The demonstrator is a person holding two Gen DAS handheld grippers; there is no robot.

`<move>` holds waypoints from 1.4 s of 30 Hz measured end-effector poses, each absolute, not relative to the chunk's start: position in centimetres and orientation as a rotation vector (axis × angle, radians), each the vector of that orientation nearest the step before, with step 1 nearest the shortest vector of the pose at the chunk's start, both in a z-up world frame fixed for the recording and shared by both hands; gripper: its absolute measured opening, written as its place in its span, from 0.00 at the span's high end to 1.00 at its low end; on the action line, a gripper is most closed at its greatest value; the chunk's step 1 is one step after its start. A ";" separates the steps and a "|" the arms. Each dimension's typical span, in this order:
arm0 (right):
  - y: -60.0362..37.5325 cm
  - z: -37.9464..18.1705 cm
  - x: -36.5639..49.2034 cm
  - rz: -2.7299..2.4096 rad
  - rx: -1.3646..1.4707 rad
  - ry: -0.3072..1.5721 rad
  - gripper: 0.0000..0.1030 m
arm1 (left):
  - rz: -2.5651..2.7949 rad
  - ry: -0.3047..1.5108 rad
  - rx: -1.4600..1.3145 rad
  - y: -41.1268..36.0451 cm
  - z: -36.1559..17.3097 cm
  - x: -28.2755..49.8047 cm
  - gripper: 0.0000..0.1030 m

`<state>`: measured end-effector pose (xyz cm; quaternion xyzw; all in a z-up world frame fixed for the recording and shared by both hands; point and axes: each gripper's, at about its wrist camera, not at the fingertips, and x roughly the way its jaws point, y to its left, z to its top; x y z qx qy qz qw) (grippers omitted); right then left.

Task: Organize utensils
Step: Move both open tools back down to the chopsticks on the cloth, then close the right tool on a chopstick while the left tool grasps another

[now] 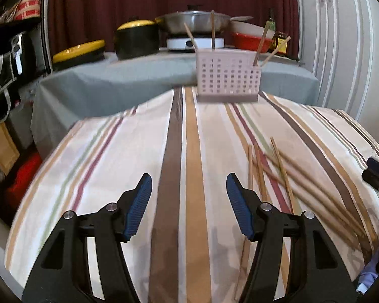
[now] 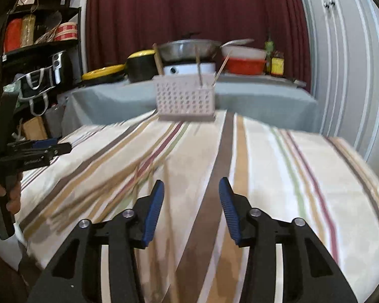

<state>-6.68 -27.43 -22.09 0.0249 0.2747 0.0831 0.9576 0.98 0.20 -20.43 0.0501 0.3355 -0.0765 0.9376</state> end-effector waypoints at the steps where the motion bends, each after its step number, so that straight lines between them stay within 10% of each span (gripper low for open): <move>1: -27.2 -22.4 -7.0 0.176 0.042 0.562 0.63 | -0.151 0.694 0.100 0.3 -20.9 0.6 0.42; 24: -27.3 -26.7 -9.3 0.215 0.052 0.656 0.87 | -0.211 0.742 0.121 -0.8 -23.8 -4.2 0.45; 36: -27.3 -26.8 -9.3 0.217 0.057 0.648 0.89 | -0.298 0.800 0.133 -2.2 -25.8 -4.8 0.88; 42: -27.2 -26.8 -9.3 0.229 0.066 0.639 0.92 | -0.307 0.795 0.124 -2.1 -25.8 -4.8 0.94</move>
